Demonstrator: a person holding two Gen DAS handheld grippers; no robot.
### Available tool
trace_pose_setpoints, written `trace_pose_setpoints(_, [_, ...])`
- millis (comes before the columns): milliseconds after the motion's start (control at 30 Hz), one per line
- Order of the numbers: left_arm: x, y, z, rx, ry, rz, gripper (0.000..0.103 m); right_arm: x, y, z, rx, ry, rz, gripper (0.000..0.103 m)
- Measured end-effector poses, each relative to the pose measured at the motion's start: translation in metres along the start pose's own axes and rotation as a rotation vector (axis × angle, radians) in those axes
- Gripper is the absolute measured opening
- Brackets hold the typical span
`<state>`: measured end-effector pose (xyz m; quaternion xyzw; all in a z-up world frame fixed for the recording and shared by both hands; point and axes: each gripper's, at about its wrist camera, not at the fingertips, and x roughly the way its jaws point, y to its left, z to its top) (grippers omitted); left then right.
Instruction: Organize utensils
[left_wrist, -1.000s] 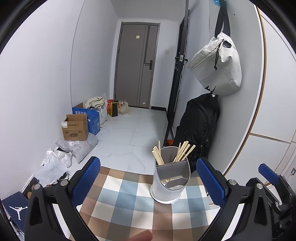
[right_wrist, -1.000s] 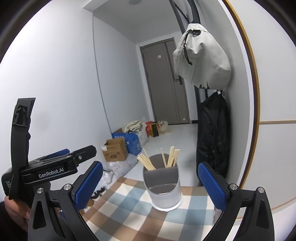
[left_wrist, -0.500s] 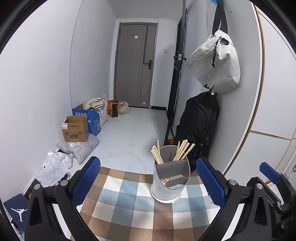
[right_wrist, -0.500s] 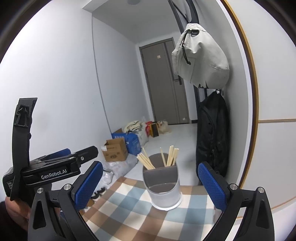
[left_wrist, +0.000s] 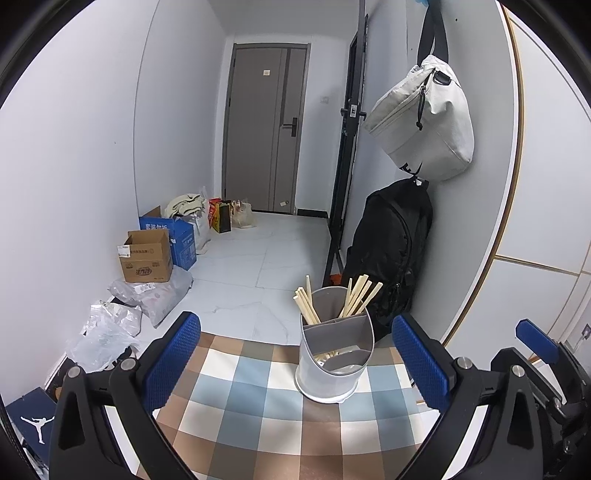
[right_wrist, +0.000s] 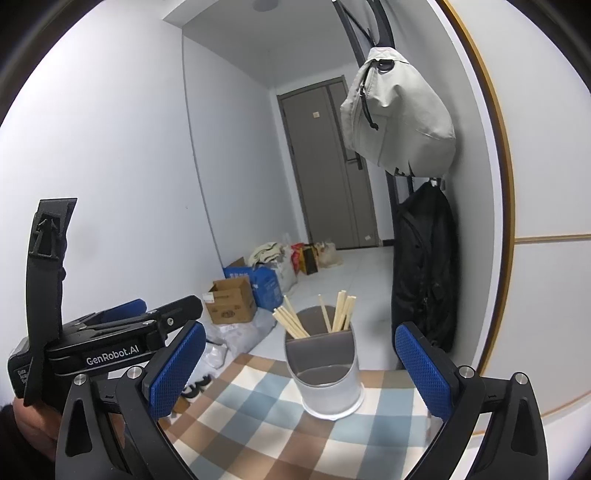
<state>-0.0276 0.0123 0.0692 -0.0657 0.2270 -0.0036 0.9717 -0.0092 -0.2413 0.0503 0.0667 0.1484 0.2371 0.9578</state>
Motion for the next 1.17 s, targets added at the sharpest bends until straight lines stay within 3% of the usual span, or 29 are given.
trace_pose_setpoints(1167, [0.014, -0.003, -0.002, 0.010, 0.029, -0.007, 0.101, 0.008, -0.003, -0.002, -0.002, 0.010, 0.005, 0.103])
